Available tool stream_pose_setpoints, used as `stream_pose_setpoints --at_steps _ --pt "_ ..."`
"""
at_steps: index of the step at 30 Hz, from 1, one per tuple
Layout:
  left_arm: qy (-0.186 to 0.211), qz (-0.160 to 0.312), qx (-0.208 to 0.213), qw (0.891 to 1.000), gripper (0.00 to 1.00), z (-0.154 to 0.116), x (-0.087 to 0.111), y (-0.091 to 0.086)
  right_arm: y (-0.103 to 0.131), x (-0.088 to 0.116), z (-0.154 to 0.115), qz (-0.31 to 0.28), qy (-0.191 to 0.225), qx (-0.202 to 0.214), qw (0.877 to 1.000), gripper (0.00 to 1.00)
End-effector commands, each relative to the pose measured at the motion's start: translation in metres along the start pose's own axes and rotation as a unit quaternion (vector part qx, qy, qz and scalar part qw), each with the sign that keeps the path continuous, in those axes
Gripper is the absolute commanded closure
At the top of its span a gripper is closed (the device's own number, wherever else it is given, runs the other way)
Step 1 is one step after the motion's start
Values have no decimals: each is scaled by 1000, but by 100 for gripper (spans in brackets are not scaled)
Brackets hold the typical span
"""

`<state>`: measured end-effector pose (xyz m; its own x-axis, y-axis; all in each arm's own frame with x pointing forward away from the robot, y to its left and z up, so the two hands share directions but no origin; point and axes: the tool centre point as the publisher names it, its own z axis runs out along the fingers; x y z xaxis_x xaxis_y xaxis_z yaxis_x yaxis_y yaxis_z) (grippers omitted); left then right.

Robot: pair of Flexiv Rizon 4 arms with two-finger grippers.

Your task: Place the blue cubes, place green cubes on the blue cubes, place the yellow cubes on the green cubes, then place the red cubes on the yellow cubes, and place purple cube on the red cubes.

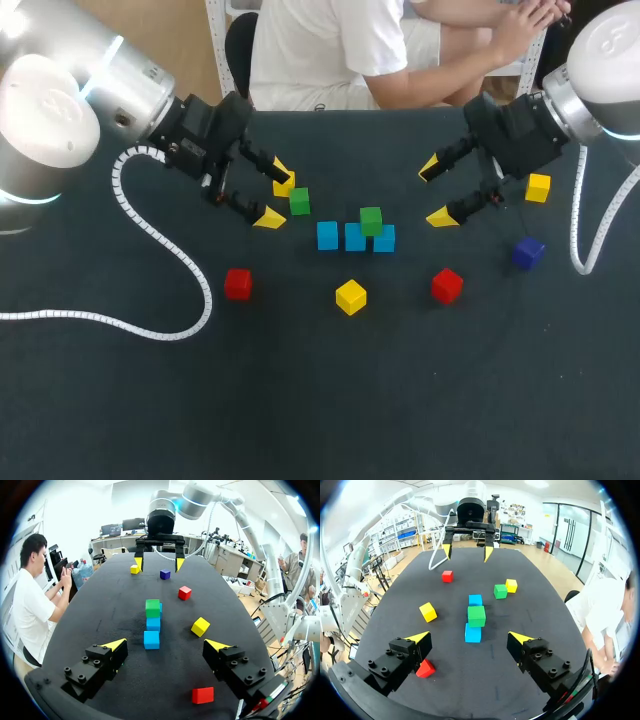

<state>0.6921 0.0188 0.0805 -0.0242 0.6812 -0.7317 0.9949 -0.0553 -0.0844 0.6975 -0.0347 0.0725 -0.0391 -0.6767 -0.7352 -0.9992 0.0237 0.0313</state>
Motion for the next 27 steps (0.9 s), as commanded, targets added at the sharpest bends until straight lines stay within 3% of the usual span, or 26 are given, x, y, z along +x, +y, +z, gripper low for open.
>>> stream_pose_setpoints --at_steps 1,9,13,16,23,27 --pt "1 0 2 1000 0 0 0 2 0 0 0 0 -1 0 1000 0" --pt "53 -45 22 997 0 14 12 -7 0 0 0 0 -1 0 1000 0" --pt "55 -75 22 995 0 18 28 -5 0 0 0 0 -1 0 1000 0" --pt "64 -93 24 993 0 20 38 2 0 0 0 0 -1 0 1000 0" --pt "113 -91 41 989 0 28 36 24 0 0 0 0 -1 0 1000 0" --pt "122 -100 47 986 0 35 42 38 0 0 0 0 -1 0 1000 0"
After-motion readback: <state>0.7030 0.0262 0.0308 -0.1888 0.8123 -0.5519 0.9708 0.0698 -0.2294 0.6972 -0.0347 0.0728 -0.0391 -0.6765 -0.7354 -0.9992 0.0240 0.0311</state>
